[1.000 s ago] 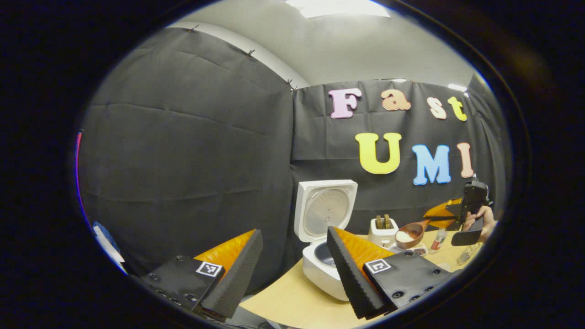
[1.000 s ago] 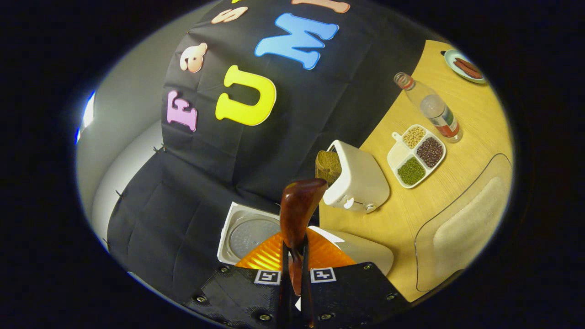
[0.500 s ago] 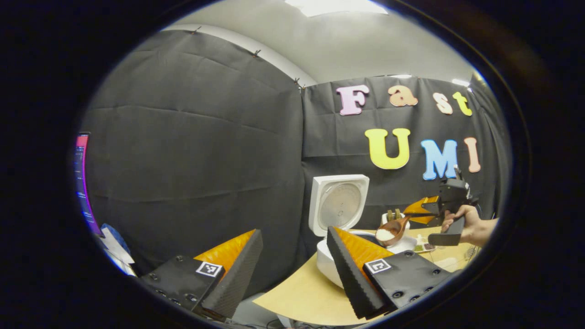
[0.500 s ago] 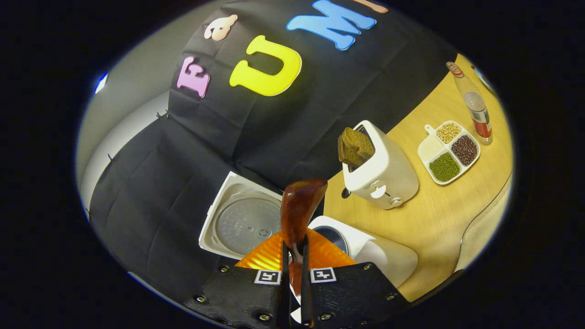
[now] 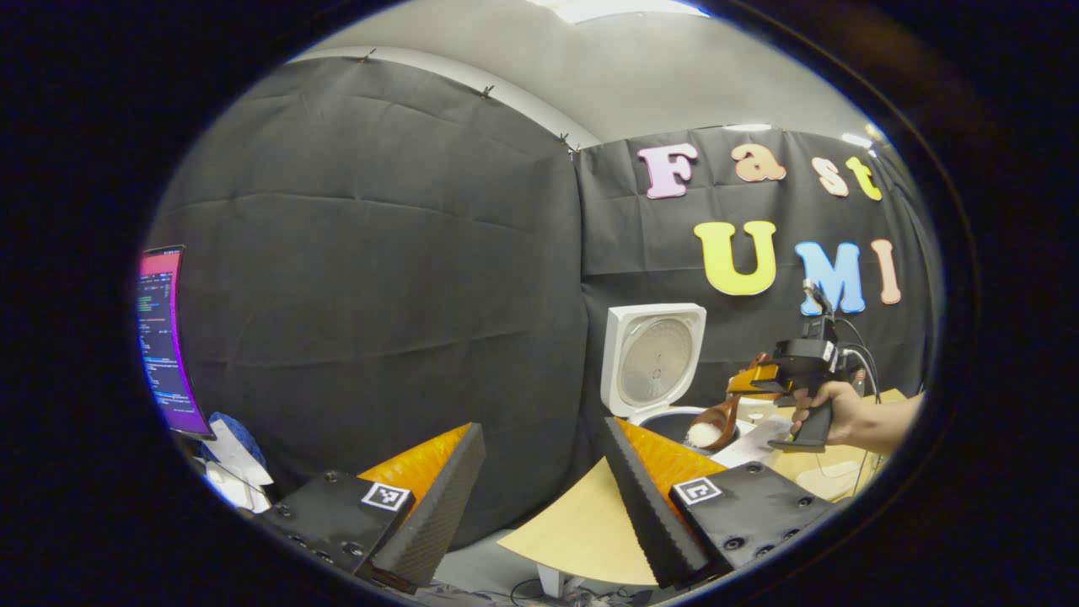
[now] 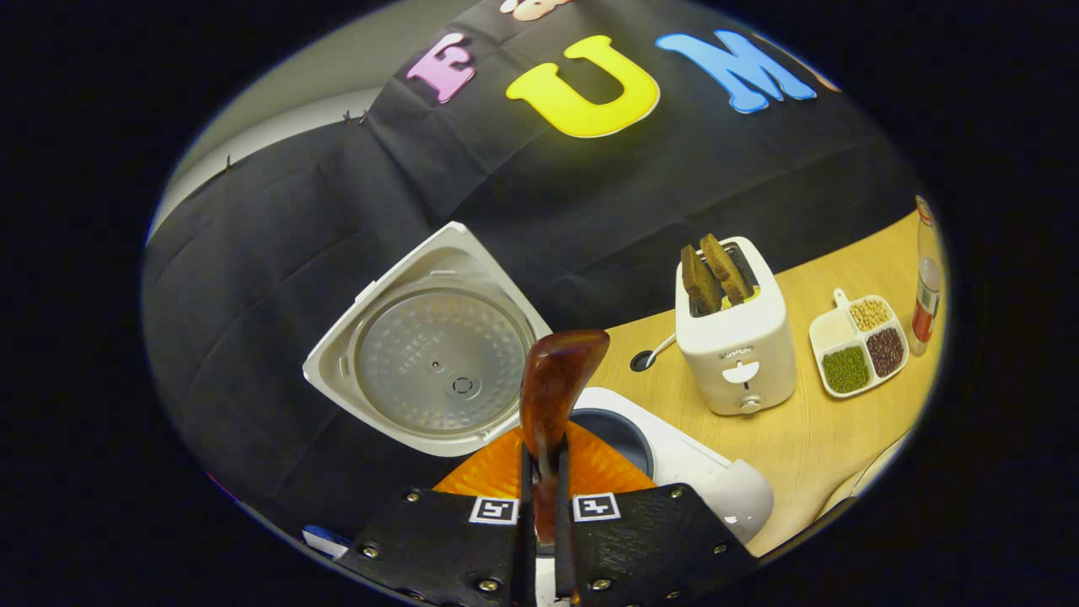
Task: Close the left gripper, press the button to open the rice cooker; take a wooden spoon from the chopstick holder with the right hand, scoop a spoonful of rice and pour it into the rice cooker, then put the wooden spoon back into the chopstick holder.
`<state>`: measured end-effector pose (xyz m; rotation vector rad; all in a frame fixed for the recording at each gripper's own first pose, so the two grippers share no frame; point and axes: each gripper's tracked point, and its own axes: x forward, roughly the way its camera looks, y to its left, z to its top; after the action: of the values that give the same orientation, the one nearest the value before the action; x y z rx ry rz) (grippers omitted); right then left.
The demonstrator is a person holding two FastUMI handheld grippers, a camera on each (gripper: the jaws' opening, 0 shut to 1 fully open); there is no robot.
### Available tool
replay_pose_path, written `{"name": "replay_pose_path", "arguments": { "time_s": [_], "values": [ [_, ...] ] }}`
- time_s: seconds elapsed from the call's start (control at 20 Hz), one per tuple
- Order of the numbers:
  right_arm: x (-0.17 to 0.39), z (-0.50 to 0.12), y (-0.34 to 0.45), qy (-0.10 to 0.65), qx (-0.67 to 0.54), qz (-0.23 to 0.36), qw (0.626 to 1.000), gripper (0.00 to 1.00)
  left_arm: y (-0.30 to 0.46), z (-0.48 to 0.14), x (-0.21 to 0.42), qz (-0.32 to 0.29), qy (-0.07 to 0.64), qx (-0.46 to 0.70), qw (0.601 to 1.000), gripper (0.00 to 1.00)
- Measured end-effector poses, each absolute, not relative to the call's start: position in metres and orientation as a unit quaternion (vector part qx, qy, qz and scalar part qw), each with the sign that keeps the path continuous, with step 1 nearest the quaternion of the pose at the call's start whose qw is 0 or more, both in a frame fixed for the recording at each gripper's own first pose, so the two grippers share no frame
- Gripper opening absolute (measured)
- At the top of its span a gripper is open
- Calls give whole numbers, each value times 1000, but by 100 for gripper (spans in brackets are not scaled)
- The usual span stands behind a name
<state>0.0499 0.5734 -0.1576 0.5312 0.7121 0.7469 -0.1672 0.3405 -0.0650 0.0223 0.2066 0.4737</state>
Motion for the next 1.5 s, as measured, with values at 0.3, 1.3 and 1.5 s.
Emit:
{"name": "replay_pose_path", "arguments": {
  "time_s": [0.3, 1.3, 1.5],
  "values": [
    [42, -149, 586, 281, 110, 391, 870, 9, 332, -72, -173, 233, 105, -1, 967, 98],
    [38, -136, 595, 148, -151, 429, 878, 9, 320, -79, -177, 231, 104, -15, 967, 98],
    [41, -136, 592, 225, -19, 429, 875, 9, 320, -73, -172, 227, 98, -11, 969, 98]
  ]
}}
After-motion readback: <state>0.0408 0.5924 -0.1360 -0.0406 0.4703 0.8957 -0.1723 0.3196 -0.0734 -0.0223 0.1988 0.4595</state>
